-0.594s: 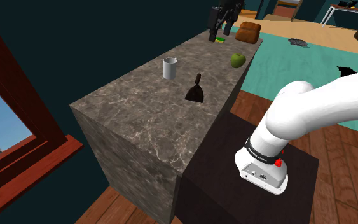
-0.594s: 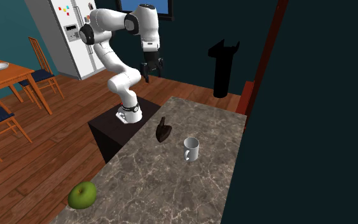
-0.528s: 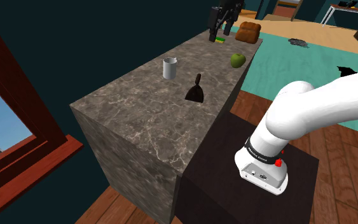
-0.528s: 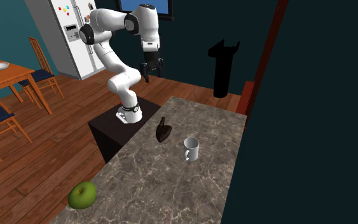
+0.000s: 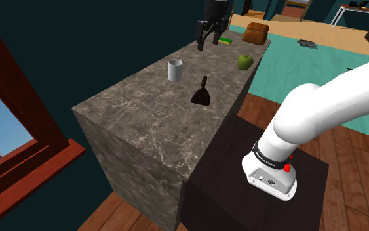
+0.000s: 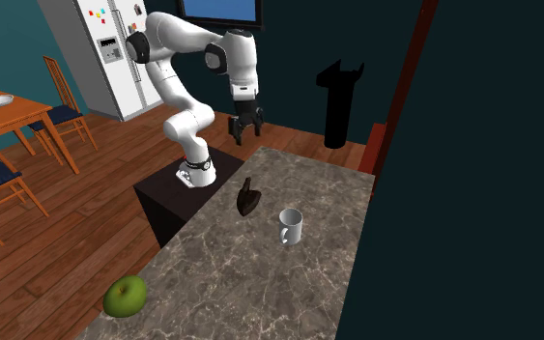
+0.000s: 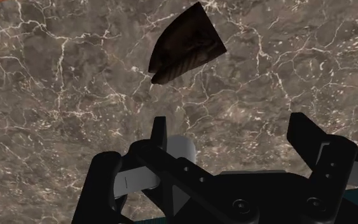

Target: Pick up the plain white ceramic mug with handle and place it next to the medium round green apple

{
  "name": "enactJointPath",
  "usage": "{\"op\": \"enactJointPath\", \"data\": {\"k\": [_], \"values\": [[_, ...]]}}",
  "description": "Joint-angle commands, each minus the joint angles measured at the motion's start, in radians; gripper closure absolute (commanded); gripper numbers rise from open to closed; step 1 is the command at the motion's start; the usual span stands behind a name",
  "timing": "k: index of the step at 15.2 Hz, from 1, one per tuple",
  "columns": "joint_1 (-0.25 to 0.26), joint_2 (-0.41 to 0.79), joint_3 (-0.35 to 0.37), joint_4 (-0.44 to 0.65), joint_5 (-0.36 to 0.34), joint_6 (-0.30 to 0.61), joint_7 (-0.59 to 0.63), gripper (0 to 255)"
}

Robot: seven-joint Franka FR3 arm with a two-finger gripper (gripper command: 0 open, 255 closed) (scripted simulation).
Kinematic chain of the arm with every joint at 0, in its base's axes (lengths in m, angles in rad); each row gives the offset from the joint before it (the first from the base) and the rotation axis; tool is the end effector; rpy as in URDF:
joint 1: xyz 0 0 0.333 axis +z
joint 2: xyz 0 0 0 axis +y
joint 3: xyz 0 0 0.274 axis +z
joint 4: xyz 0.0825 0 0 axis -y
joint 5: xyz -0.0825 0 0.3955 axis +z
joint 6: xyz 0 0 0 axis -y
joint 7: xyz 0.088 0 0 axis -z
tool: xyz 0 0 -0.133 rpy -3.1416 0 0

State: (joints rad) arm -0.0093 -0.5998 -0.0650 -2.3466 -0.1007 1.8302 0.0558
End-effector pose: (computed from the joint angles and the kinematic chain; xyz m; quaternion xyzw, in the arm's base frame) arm 0.4144 -0.0427 0.4921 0.9975 -0.0492 0.0412 0.0310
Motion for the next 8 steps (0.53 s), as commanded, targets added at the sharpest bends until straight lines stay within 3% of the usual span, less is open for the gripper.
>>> {"op": "enactJointPath", "data": {"k": [1,8], "values": [[-0.002,0.065,-0.004,0.0,0.001,0.077,0.011,0],[-0.008,0.305,-0.021,0.069,0.007,0.281,0.04,0]]}}
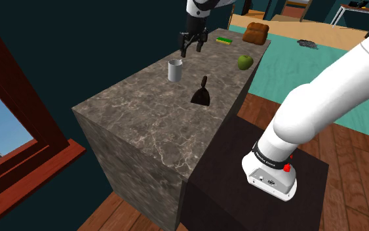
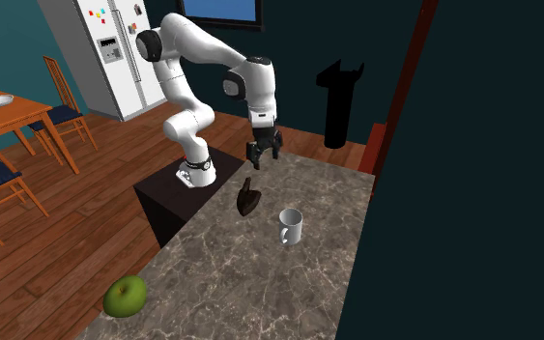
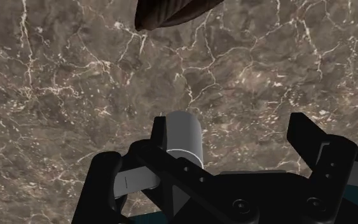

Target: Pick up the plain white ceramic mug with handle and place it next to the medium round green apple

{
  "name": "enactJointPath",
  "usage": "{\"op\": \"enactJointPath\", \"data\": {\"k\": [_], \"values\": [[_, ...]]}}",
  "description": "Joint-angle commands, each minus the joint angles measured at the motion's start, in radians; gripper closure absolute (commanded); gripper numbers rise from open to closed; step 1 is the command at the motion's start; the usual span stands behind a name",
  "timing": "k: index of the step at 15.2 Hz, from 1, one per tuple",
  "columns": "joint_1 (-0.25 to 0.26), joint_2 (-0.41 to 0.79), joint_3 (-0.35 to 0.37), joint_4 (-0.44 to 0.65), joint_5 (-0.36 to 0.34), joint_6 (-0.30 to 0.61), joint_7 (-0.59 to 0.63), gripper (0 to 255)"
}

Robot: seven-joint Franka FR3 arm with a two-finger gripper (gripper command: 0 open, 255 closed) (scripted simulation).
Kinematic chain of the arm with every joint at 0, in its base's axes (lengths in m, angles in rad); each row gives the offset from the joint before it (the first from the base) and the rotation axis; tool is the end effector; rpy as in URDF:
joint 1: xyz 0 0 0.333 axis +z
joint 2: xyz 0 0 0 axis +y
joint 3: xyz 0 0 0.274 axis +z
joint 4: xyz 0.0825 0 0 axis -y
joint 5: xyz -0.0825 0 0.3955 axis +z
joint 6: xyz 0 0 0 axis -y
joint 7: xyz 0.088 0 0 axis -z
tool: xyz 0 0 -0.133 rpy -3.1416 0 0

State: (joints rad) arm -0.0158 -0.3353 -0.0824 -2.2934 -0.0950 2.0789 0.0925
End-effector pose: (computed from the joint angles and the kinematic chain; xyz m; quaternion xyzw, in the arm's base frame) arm 0.4857 -0.0551 0.4240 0.9951 -0.0730 0.0600 0.0293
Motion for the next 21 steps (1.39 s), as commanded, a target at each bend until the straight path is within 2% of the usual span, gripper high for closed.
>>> {"op": "enactJointPath", "data": {"k": [1,7,13,21], "values": [[-0.002,0.076,-0.005,0.031,0.003,0.057,0.007,0],[-0.008,0.297,-0.018,0.153,0.023,0.183,0.021,0],[-0.019,0.52,-0.025,0.323,0.053,0.263,0.028,0],[-0.024,0.589,-0.024,0.311,0.061,0.344,0.023,0]]}}
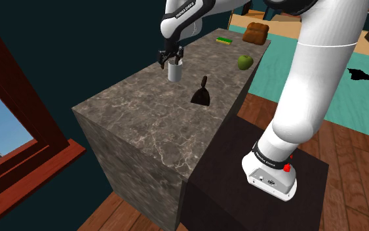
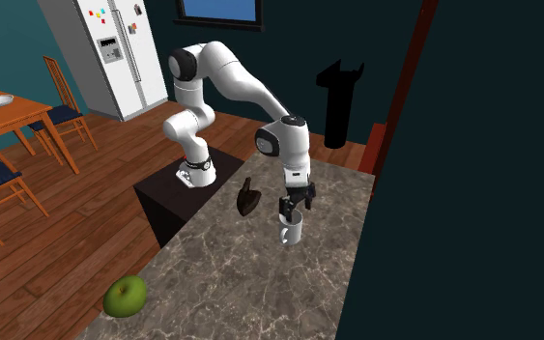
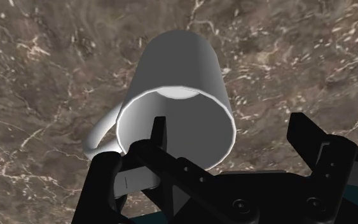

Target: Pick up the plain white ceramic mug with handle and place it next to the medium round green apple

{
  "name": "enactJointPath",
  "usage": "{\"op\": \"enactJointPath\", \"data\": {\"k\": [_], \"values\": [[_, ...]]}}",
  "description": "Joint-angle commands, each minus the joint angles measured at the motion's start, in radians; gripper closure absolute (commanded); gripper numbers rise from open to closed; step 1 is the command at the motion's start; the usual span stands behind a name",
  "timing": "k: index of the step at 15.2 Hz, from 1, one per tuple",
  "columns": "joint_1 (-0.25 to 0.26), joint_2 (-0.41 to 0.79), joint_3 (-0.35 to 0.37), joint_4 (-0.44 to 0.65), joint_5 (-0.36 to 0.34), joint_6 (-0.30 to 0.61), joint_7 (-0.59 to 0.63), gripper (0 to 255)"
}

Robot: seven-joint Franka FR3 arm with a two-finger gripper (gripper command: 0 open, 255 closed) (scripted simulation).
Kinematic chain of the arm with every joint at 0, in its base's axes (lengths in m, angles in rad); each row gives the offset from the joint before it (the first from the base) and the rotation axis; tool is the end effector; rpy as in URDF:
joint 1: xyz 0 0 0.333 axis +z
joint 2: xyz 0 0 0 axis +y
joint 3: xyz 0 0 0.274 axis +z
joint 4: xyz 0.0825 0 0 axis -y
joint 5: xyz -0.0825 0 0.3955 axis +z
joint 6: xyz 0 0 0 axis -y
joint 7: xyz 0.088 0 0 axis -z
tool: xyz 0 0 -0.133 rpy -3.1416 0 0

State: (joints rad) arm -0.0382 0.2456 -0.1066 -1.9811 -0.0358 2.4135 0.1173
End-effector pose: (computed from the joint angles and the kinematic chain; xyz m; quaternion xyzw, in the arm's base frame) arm 0.6151 -0.0897 0.2894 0.9886 -0.1152 0.0934 0.0271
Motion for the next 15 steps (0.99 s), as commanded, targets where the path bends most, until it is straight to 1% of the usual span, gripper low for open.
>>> {"op": "enactJointPath", "data": {"k": [1,8,9,15], "values": [[-0.002,0.008,0.0,-0.001,0.001,0.009,-0.002,0],[-0.002,0.008,0.0,-0.001,0.001,0.009,-0.002,0],[-0.002,0.008,0.0,-0.001,0.001,0.009,-0.002,255],[-0.002,0.008,0.0,-0.001,0.001,0.009,-0.002,255]]}}
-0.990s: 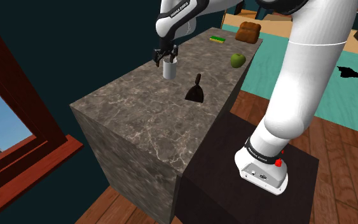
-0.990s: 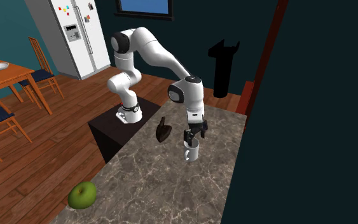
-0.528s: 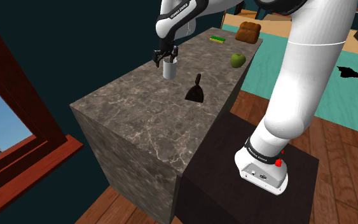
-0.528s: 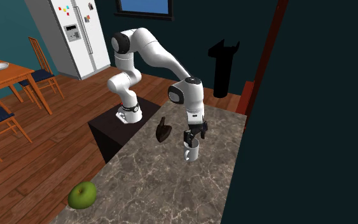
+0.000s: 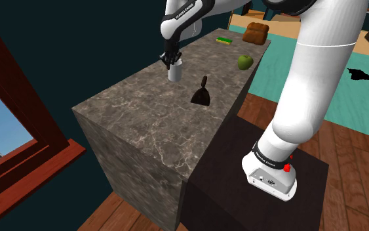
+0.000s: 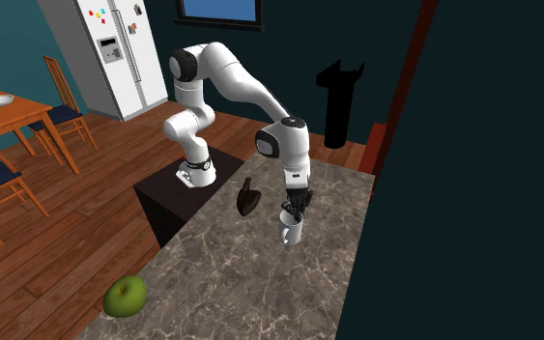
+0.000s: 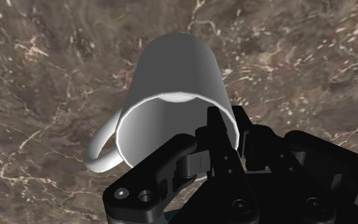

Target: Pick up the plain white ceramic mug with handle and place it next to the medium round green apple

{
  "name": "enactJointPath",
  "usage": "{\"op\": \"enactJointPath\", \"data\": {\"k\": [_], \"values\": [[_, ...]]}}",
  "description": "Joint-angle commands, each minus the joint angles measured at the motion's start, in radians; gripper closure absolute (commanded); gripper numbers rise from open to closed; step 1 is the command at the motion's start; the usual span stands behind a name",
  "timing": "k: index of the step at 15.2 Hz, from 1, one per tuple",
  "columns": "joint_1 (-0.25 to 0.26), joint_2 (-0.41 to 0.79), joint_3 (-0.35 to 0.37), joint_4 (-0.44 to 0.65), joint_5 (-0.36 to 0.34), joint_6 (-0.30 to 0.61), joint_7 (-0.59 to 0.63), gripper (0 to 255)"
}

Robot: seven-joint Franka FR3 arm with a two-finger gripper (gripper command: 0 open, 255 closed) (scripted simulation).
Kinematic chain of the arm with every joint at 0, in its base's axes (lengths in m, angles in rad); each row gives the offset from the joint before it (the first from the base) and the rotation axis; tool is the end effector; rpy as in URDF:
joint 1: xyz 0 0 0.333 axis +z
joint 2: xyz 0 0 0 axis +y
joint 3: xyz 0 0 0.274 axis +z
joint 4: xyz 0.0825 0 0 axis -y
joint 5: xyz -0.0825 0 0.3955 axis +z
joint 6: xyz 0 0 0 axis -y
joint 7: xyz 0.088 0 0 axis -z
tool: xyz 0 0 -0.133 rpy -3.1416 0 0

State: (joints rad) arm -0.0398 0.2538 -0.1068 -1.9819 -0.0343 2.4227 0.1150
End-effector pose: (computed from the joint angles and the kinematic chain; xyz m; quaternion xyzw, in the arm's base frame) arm 0.6154 -0.0908 0.2850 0.9886 -0.1152 0.0935 0.0271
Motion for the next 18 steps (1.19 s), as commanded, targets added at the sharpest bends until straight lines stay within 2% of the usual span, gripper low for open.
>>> {"op": "enactJointPath", "data": {"k": [1,3,18], "values": [[0.0,0.0,0.0,0.0,0.0,0.0,0.0,255],[0.0,0.0,0.0,0.0,0.0,0.0,0.0,255],[0.003,-0.086,-0.001,0.095,-0.005,-0.181,-0.003,255]]}}
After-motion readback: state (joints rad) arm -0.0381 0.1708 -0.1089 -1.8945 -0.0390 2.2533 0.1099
